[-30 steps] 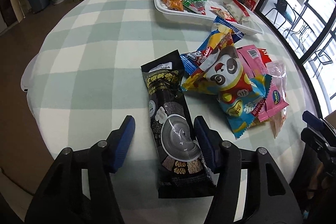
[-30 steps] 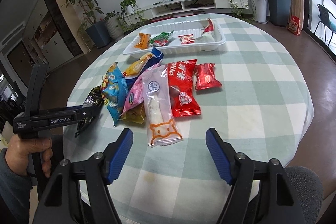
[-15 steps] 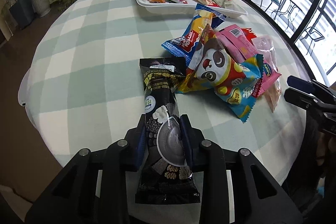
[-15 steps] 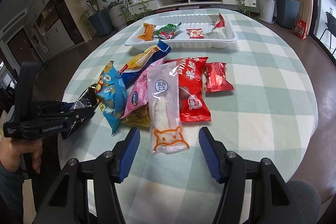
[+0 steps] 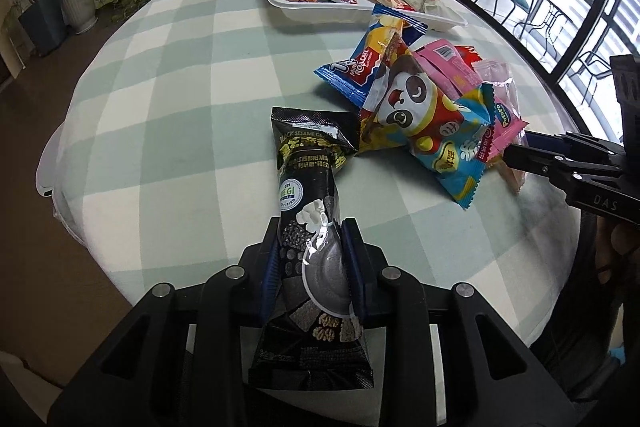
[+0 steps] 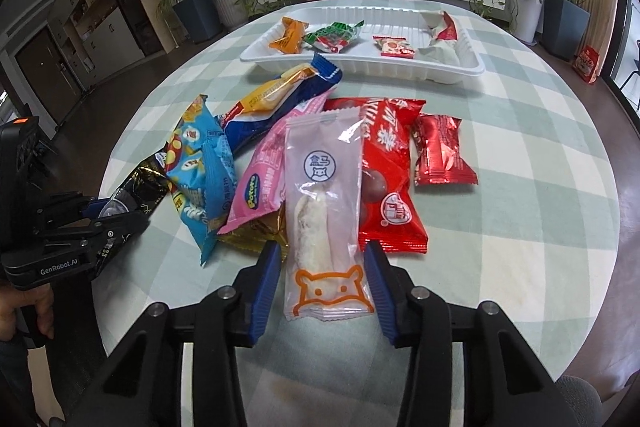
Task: Organize snacks
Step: 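Lift the black packet with the left gripper while the right gripper grasps the clear cat-print packet, then carry the black packet to the tray with the left gripper while the right gripper carries the clear packet, then lower both packets into the tray and open both grippers, then withdraw both open grippers from the tray back to the snack pile, then grasp the blue panda-print bag with the left gripper while the right gripper grasps the red Mylikes bag, then lift the panda bag with the left gripper while the right gripper lifts the Mylikes bag toward the tray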
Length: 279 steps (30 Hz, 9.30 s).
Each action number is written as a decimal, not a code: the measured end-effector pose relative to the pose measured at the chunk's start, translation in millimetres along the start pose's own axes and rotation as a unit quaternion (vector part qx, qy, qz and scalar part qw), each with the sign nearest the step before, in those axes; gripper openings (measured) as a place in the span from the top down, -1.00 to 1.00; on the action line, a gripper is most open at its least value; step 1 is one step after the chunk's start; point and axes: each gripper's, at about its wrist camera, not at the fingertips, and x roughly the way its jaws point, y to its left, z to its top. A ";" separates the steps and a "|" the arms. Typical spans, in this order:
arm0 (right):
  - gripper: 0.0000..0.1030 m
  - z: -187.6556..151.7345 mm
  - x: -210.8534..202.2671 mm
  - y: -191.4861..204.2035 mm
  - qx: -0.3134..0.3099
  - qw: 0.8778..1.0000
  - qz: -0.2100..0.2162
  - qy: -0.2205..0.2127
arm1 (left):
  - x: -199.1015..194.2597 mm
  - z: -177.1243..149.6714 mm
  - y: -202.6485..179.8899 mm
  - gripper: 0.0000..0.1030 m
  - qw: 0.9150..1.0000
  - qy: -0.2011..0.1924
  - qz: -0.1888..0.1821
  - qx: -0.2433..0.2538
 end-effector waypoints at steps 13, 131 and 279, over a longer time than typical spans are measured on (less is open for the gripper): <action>0.38 -4.9 -12.6 -5.2 0.015 1.000 0.023 -0.008 | -2.9 -2.0 -0.4 0.54 1.000 -0.004 0.000 0.002; -0.15 237.5 57.6 -82.4 0.047 0.999 -0.011 -0.024 | 85.1 299.9 -0.3 -0.62 0.992 -0.093 -0.088 0.003; 0.20 123.8 -81.8 -160.8 0.169 0.980 -0.017 -0.099 | -41.2 230.7 54.9 0.26 0.986 -0.139 -0.082 -0.044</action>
